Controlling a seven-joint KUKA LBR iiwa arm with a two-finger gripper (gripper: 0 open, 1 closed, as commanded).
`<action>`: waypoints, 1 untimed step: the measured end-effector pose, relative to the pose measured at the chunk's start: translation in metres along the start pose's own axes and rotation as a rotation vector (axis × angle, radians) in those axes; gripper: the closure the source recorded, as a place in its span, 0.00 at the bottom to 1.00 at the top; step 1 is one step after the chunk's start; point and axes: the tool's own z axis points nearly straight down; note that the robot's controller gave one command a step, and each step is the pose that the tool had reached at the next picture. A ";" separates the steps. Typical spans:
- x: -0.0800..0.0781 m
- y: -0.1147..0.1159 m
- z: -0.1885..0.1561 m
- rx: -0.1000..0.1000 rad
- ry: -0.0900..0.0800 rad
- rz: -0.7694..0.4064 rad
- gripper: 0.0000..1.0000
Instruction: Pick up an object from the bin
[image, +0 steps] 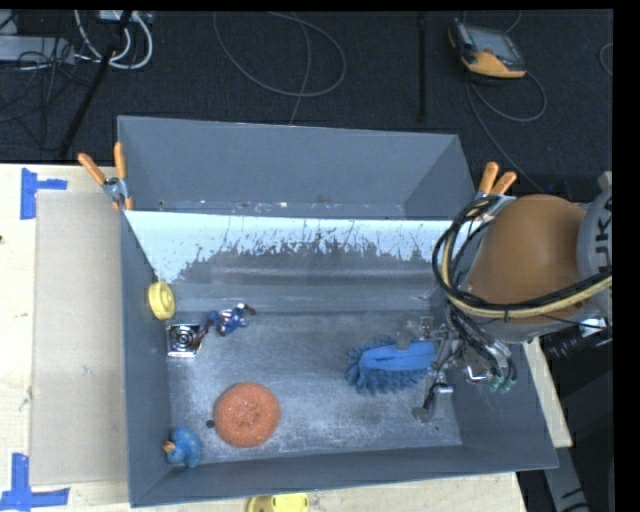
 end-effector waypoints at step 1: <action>0.000 0.000 0.000 0.000 0.000 0.000 0.00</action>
Offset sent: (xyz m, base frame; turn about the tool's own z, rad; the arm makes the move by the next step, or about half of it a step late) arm 0.0469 0.0013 -0.1033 0.0632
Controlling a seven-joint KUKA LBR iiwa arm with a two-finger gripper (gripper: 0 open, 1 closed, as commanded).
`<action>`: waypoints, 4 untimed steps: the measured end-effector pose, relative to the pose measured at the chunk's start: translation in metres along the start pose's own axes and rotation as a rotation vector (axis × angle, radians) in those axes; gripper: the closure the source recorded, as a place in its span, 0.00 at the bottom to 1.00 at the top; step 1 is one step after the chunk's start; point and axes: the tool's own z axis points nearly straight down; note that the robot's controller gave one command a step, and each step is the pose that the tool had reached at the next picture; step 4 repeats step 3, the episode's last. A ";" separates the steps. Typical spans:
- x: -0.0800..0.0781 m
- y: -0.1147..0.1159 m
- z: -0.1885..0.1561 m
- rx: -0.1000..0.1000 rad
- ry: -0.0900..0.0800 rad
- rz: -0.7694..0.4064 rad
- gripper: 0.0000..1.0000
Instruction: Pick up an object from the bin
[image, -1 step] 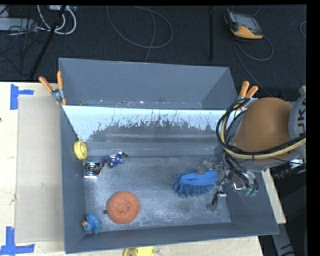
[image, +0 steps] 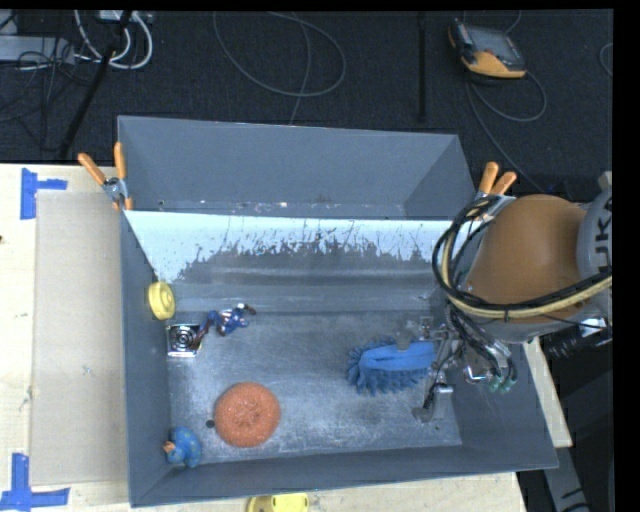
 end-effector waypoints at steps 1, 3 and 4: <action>-0.047 0.001 0.102 0.000 0.000 0.061 1.00; -0.087 -0.024 -0.071 0.000 -0.009 0.096 1.00; -0.087 -0.024 -0.071 0.000 -0.009 0.096 1.00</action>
Offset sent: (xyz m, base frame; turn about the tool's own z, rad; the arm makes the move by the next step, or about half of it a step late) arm 0.0000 0.0000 0.0000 0.0000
